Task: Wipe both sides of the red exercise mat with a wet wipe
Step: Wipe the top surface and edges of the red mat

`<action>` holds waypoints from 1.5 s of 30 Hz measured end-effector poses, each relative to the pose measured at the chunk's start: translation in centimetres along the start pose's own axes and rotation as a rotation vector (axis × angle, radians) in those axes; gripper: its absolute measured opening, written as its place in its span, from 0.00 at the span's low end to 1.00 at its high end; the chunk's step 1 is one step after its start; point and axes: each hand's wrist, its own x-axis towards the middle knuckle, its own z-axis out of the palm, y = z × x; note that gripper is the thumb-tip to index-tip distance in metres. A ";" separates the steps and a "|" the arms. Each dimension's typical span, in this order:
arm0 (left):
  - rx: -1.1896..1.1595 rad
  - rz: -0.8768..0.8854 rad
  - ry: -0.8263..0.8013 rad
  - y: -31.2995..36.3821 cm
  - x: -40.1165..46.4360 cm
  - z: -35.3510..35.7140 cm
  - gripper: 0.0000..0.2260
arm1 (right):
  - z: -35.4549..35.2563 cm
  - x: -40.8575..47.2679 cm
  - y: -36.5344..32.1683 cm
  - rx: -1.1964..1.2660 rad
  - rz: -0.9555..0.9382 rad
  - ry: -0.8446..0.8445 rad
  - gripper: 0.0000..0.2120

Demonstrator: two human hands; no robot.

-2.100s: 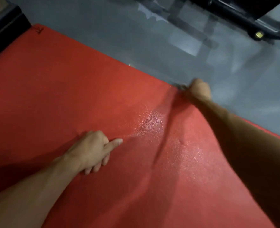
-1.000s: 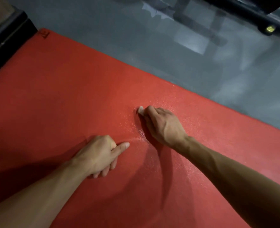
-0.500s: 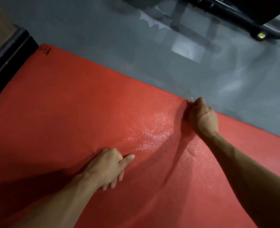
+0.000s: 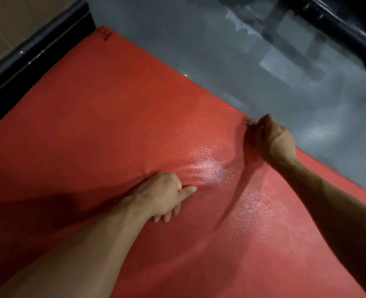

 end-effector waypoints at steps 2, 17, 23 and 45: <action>0.003 0.006 0.021 -0.2 0.0 0.2 0.31 | 0.5 -0.6 -1.3 0.053 -0.015 0.054 0.19; 0.032 -0.005 0.112 0.0 -0.1 1.0 0.32 | 2.8 2.3 -5.3 0.139 0.054 0.108 0.14; 0.015 -0.012 0.100 0.2 -0.1 0.8 0.32 | 2.9 4.1 -9.2 0.148 -0.122 -0.027 0.15; -0.001 0.002 0.109 -0.4 0.1 1.0 0.32 | 1.1 4.3 -6.7 0.072 -0.272 -0.097 0.15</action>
